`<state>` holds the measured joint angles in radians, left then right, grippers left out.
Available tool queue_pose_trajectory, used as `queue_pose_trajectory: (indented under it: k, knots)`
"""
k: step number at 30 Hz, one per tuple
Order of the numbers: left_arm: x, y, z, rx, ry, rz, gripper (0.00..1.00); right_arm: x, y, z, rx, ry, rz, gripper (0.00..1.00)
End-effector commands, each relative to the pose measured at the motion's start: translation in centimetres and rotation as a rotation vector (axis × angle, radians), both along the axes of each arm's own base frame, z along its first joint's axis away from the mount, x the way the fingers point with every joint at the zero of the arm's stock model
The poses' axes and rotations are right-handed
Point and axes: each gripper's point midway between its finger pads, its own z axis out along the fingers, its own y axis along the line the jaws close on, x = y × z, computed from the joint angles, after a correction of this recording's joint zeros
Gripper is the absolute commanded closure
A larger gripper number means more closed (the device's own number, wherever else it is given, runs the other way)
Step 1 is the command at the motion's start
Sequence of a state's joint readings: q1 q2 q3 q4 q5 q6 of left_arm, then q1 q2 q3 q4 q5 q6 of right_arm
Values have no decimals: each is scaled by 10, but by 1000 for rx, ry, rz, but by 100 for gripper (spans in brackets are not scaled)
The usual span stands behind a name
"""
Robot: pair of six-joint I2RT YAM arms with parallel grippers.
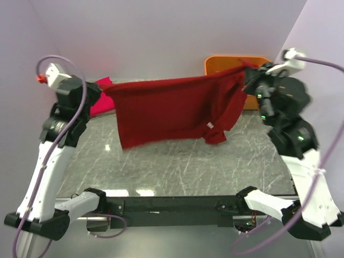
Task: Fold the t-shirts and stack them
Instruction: Flatten the tshirt out
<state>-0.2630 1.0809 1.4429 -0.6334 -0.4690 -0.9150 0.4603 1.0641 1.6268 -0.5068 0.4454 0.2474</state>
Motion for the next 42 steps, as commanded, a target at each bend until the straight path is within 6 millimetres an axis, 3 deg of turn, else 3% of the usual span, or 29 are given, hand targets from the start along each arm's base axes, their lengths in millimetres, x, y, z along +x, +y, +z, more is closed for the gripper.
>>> queue_pose_trajectory:
  k: [1,5,6,12,15,17,19,20,23,25,28,31,33,34,36,37,38,39,40,41,42]
  knots:
    - [-36,25,75,35,-200,57,99,-44,-22,66,-27,-167,16,100]
    - [-85,40,131,30,-353,66,99,-99,-28,119,-15,-318,120,100]
    - [-102,41,143,21,-401,48,99,-110,-21,123,-34,-334,183,100]
    - [-166,46,190,-11,-579,-12,99,-178,-28,150,-20,-465,305,100]
    - [-184,43,211,-12,-648,-52,99,-214,-29,164,-18,-546,380,100]
    - [-195,36,227,2,-686,-102,99,-227,-35,173,-8,-581,375,100]
    - [-188,31,232,14,-684,-123,99,-227,-37,176,-8,-589,365,100]
    - [-188,31,237,23,-693,-123,99,-221,-41,177,-7,-584,329,100]
    - [-158,30,228,52,-632,-94,99,-190,-44,172,-32,-541,240,100]
    - [-123,33,208,76,-534,-32,99,-152,-49,161,-49,-468,129,100]
    - [-63,39,160,120,-352,79,99,-84,-53,130,-118,-326,-54,100]
    - [3,41,84,170,-130,156,99,-11,-47,78,-197,-180,-180,100]
    - [45,41,16,180,34,165,99,36,-27,26,-218,-71,-144,100]
    - [60,50,-8,156,85,156,99,52,-13,7,-227,-46,-64,99]
    - [86,58,-81,129,233,138,99,88,16,-57,-213,41,30,96]
    - [98,65,-96,105,238,127,94,97,26,-78,-221,66,72,94]
    - [101,67,-129,106,300,107,55,107,46,-113,-228,100,164,87]
    - [111,66,-156,104,348,85,28,122,57,-147,-236,166,196,79]
    - [117,60,-170,97,367,37,2,130,64,-164,-237,203,216,68]
    - [119,58,-180,94,396,25,1,136,70,-182,-244,259,242,55]
    - [122,58,-198,95,448,26,1,149,74,-215,-255,350,238,50]
